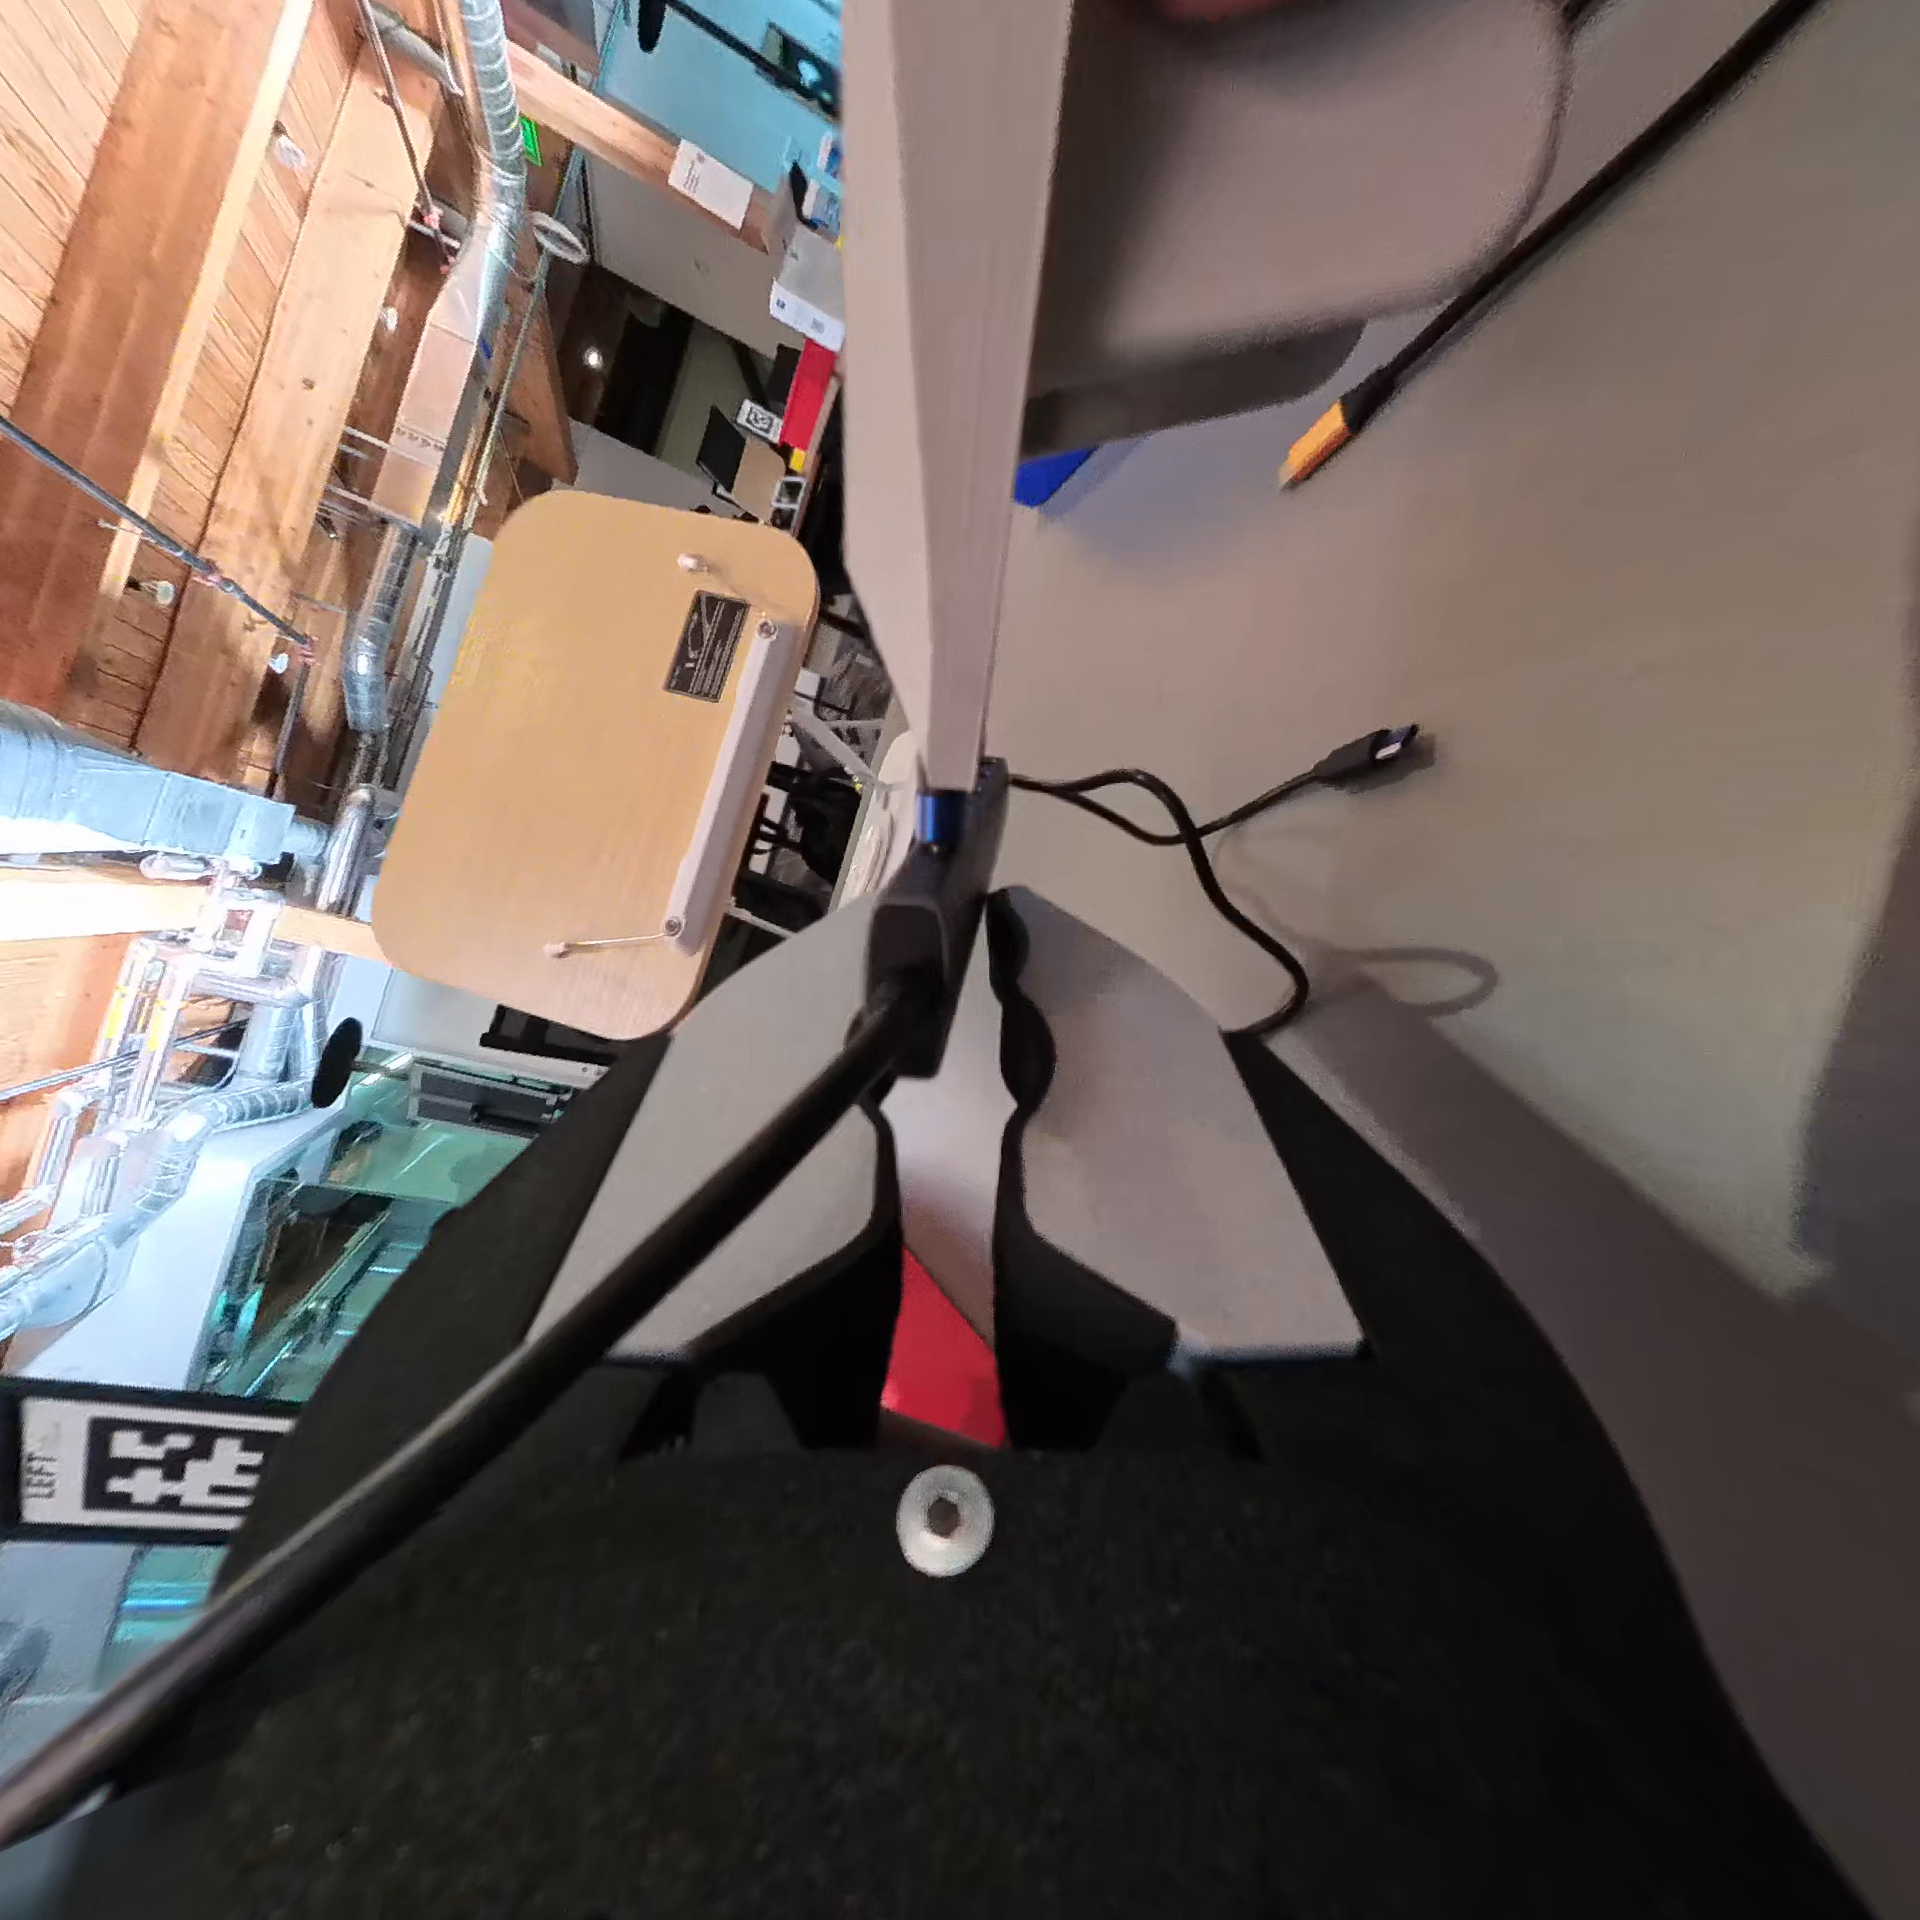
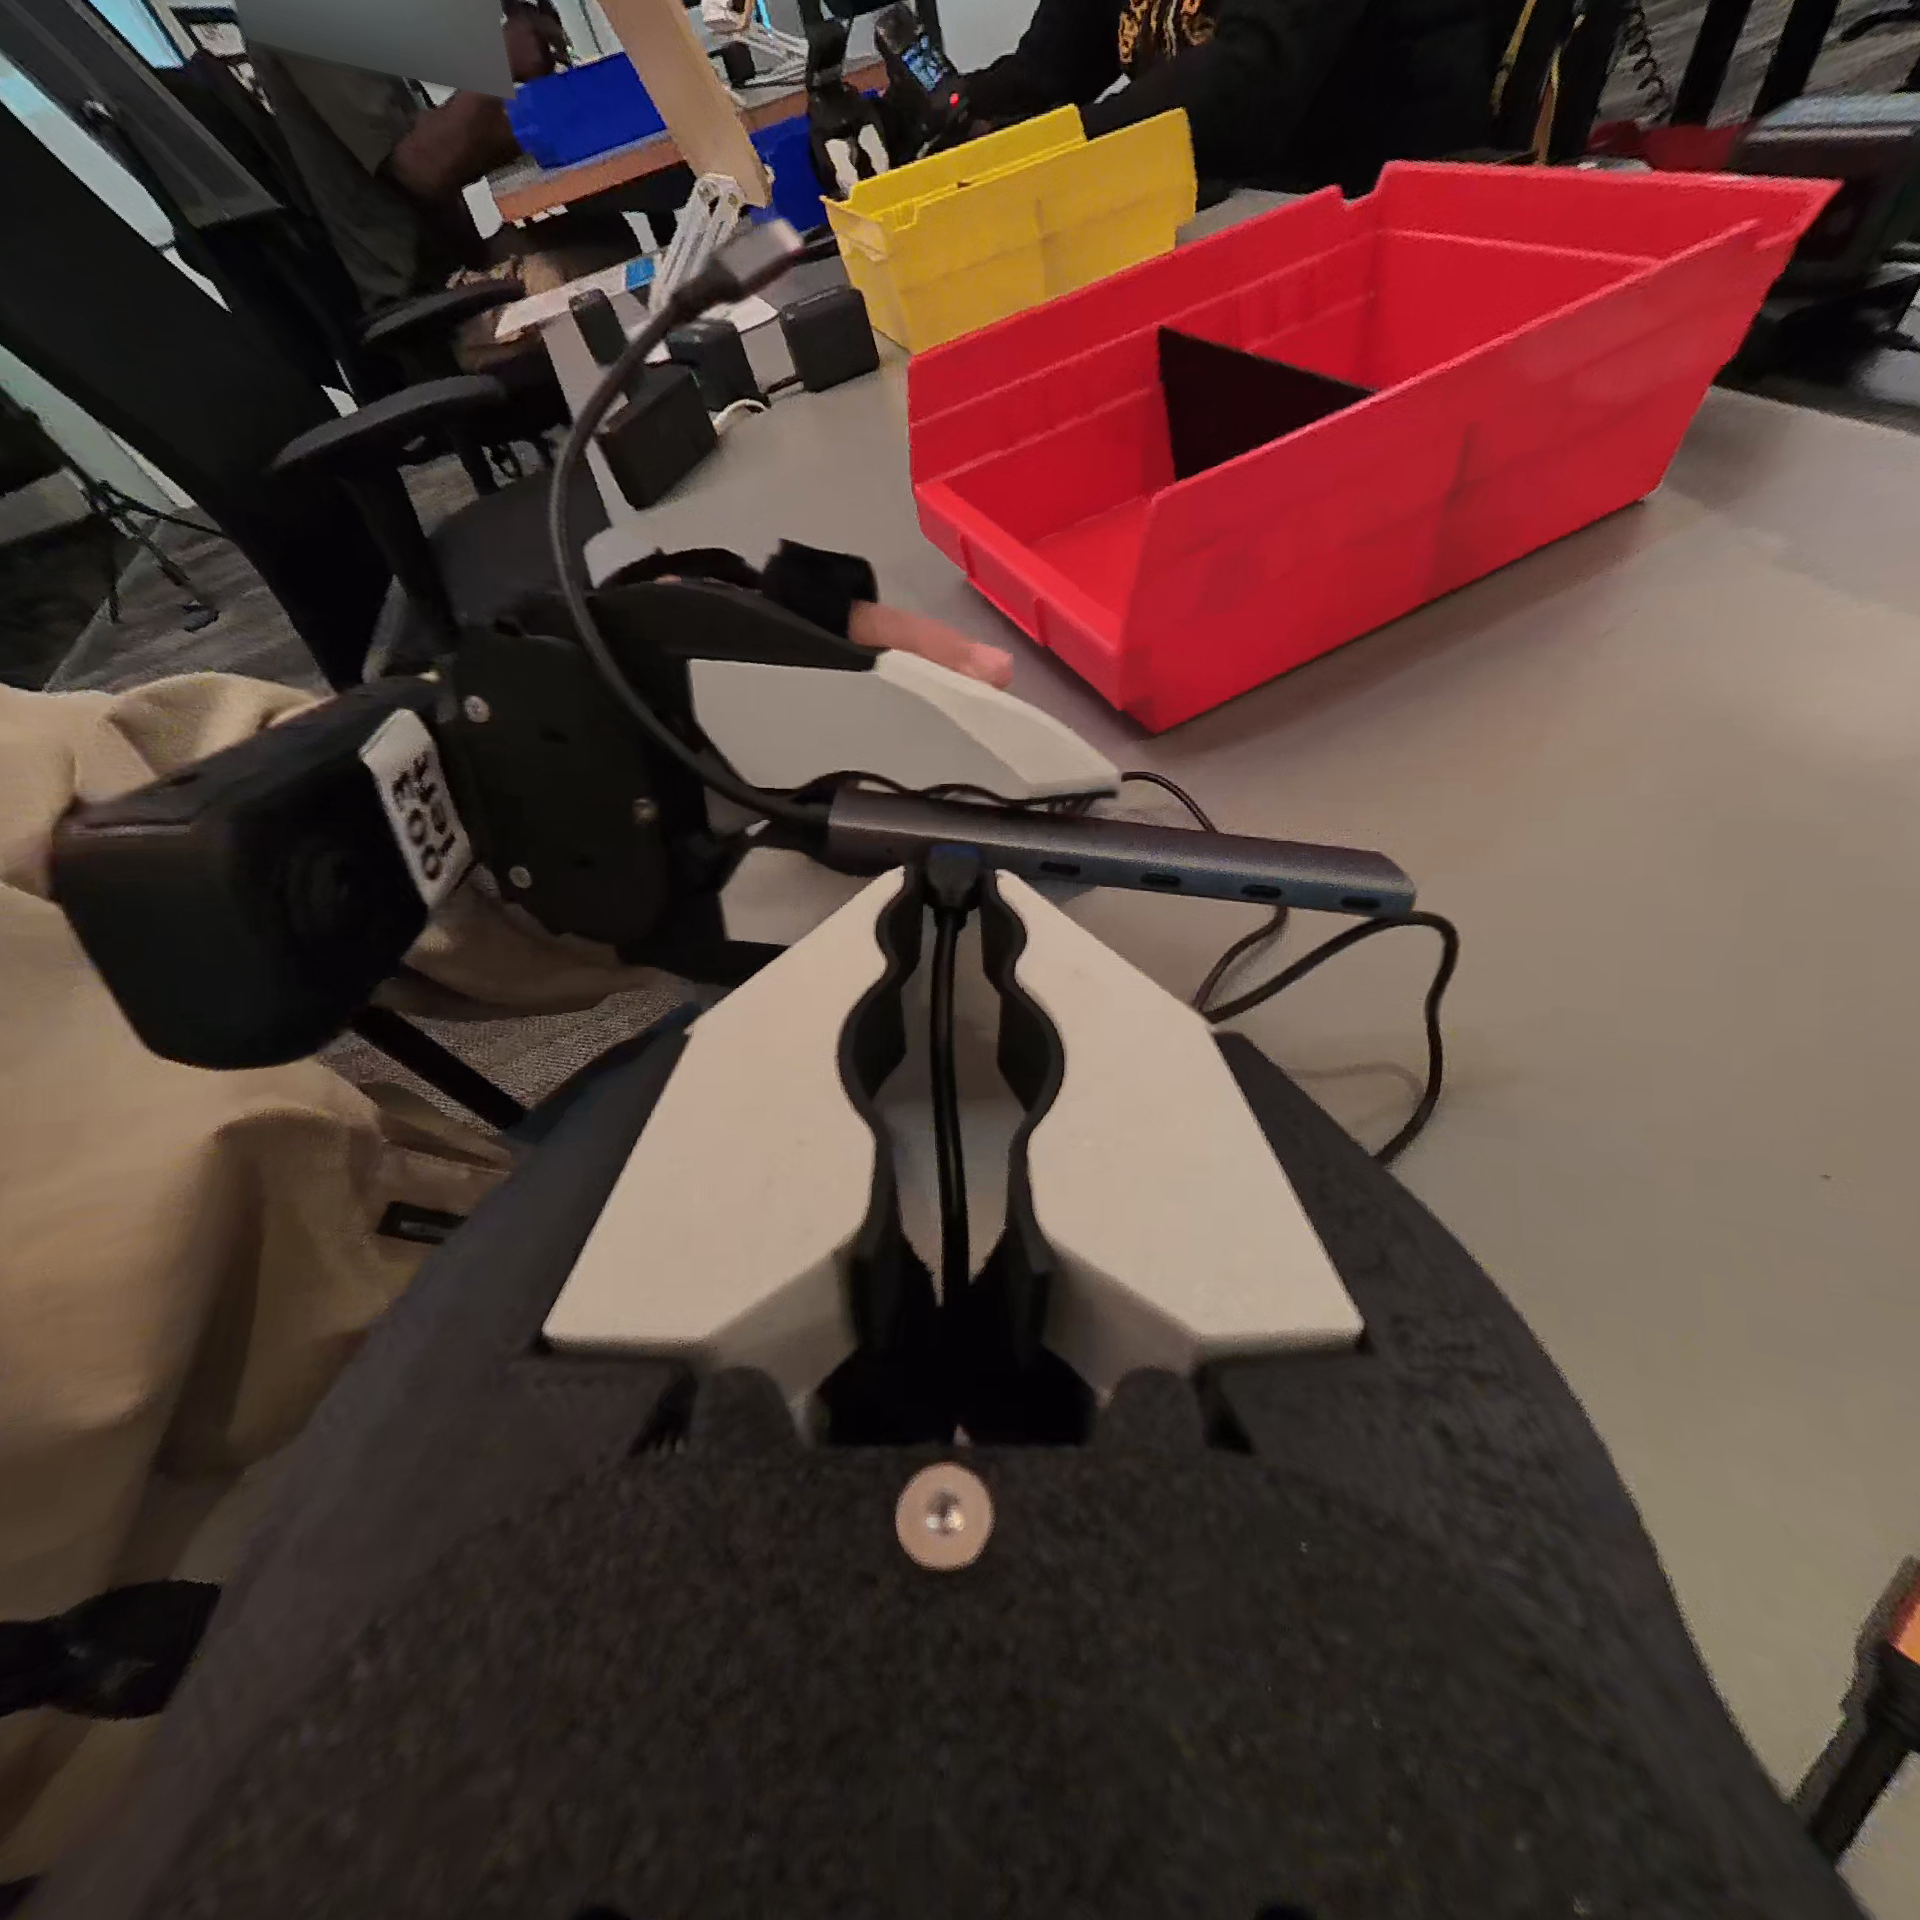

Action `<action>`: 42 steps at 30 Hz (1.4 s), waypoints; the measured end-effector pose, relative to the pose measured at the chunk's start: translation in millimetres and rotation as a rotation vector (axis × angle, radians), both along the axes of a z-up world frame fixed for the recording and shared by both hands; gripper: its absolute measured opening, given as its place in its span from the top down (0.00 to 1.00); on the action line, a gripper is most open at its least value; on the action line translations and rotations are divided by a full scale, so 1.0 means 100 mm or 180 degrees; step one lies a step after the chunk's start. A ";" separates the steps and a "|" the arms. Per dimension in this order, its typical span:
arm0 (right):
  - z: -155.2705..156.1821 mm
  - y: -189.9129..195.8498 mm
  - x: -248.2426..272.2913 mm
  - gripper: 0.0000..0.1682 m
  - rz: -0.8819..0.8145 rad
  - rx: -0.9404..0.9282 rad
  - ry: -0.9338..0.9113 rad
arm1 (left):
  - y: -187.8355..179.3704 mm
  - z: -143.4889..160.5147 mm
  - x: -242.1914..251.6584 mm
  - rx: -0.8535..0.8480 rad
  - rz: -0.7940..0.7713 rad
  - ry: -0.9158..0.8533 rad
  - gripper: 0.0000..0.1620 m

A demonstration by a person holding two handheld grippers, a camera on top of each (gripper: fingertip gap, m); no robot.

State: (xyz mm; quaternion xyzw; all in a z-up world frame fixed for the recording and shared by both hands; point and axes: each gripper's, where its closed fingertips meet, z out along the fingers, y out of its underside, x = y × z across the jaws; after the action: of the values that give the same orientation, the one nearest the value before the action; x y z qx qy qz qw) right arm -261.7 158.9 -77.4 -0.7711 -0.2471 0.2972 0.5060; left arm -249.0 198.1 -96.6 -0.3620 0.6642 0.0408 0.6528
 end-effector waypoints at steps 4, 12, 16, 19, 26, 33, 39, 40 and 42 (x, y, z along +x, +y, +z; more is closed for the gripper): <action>-0.01 -0.01 -0.05 0.94 -0.0008 -0.0015 -0.0029 | 0.01 -0.02 -0.01 -0.0040 -0.0023 -0.0008 0.93; 0.13 0.00 0.00 0.92 0.0149 0.0059 0.0477 | 0.07 0.08 -0.09 -0.0113 -0.0016 -0.0095 0.93; 0.31 0.18 0.79 0.83 -0.0488 0.0237 0.0627 | 0.35 0.23 -0.36 -0.0178 0.0214 -0.0373 0.94; -0.18 0.20 1.11 0.83 -0.0783 -0.0262 0.0031 | 0.41 0.35 -0.46 -0.0471 0.0090 -0.0734 0.93; -0.56 0.16 1.71 0.84 -0.1363 -0.0551 -0.0900 | 0.46 0.40 -0.51 -0.0817 0.0080 -0.1004 0.94; -0.97 0.08 1.83 0.82 -0.1500 -0.1045 -0.1148 | 0.47 0.32 -0.43 -0.0655 0.0237 -0.0828 0.94; -1.14 0.14 1.87 0.88 -0.1657 -0.1021 -0.1601 | 0.36 0.35 -0.36 -0.0708 0.0003 -0.0912 0.93; -1.15 0.16 1.88 0.90 -0.1660 -0.1010 -0.1605 | 0.31 0.36 -0.32 -0.0646 -0.0135 -0.0917 0.93; -1.15 0.20 1.86 0.96 -0.1618 -0.0960 -0.1555 | 0.19 0.33 -0.25 -0.0478 -0.0377 -0.0835 0.94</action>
State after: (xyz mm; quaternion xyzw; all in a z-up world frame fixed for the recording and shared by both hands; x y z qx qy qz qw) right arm -75.9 178.7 -192.8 -0.9216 -0.1148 0.0028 0.3707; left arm -274.3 217.3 -63.4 -0.3721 0.5947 -0.0952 0.7063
